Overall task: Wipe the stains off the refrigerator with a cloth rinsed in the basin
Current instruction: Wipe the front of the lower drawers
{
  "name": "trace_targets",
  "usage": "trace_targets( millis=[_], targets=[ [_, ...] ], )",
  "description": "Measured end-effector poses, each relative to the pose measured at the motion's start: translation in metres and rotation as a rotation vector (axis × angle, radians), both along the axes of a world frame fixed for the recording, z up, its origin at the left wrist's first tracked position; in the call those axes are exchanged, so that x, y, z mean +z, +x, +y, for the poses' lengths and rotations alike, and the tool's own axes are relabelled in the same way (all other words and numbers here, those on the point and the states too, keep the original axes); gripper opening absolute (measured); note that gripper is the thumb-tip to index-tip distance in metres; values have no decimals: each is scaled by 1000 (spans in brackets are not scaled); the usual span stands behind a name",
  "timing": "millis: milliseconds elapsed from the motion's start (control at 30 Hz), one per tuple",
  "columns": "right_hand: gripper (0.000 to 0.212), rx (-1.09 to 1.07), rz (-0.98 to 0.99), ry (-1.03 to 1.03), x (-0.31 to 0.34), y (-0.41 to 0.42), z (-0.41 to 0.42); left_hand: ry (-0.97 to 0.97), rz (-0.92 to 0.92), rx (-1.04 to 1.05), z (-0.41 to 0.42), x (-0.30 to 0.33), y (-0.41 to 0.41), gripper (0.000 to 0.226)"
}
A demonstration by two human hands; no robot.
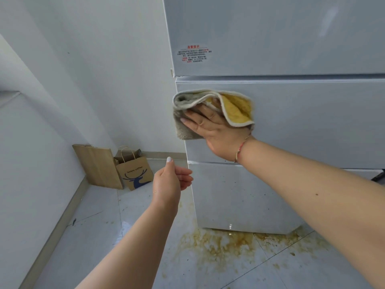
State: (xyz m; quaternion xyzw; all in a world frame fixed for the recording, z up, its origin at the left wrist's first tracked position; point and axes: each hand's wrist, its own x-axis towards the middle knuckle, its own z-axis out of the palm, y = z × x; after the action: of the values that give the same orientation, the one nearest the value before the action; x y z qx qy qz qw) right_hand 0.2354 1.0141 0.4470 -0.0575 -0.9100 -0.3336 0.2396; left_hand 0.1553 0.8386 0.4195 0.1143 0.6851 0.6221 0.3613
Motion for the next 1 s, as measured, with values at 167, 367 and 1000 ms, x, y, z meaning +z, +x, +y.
trace_targets(
  millis=[167, 367, 1000],
  targets=[
    [66, 17, -376, -87, -34, -13, -6, 5, -5, 13, -2, -12, 3, 61],
    [59, -85, -626, -54, -48, -4, -11, -8, -39, 40, 5, -20, 10, 61],
    [52, -89, 139, 45, -16, 106, 38, 20, -34, -33, 19, 1, 37, 62]
  ],
)
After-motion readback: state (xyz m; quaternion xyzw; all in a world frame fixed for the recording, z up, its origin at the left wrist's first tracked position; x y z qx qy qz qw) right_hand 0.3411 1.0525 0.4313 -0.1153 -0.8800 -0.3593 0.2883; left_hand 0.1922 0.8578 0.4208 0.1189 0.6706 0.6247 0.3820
